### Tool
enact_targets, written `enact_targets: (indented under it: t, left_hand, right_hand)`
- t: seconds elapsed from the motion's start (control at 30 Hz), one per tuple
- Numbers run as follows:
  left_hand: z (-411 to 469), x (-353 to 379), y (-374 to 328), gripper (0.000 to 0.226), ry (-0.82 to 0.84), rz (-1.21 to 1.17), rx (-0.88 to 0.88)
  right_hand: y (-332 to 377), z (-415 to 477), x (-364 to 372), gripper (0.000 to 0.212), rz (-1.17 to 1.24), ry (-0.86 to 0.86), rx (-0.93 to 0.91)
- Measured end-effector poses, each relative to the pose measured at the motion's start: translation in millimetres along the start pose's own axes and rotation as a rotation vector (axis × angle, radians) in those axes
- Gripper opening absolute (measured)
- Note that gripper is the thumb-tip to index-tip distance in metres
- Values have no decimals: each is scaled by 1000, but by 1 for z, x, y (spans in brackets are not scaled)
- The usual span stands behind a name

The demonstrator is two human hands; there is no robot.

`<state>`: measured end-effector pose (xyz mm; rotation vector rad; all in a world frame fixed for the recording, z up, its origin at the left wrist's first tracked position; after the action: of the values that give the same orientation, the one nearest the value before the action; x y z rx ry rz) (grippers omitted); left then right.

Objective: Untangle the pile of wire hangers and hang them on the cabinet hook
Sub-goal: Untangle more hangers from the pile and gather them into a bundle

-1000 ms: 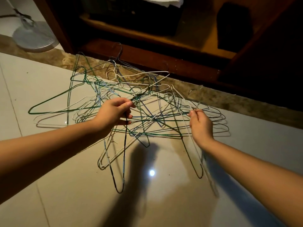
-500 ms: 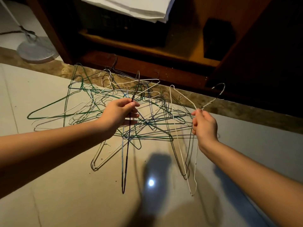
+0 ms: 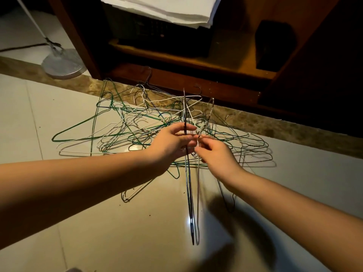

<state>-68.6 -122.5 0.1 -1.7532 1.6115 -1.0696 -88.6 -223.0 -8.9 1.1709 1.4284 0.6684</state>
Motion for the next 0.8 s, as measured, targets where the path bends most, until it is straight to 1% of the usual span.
enact_targets:
  t: [0.1,0.23,0.3,0.47,0.57,0.7,0.8]
  left_hand:
    - [-1,-4,-2,23,-5,-43,-11]
    - [-2,-14,-5,25,-38,-24,8]
    - [-2,-19,-7,27,-38,-30,11]
    - [0,-32,-7,33,-42,-5,14]
    - [1,-36,-7,30,-38,-12,17]
    - [4,-39,-9,20,-36,40,46]
    - [6,-41,-8,18,-54,84,67]
  right_hand:
    - [1,0,5,28,15,-8,-13]
    - [2,3,13,33,131,-17,11]
    - [5,3,17,29,162,-7,0]
    - [10,3,33,31,162,30,-34]
    - [10,3,39,31,123,26,-61]
    - [17,2,35,34,17,-55,-191]
    - [24,-3,27,36,55,-98,-256]
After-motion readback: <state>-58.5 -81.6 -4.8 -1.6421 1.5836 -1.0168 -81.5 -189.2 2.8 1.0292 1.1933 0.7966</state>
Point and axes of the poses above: each hand's wrist, its own z-axis towards the middle knuckle, its own x-axis out of the palm, y = z × x, the point moved 8 cm from there along z, towards the middle knuckle, and after that the axes turned 10 degrees about -y, right-handed, at the moved point
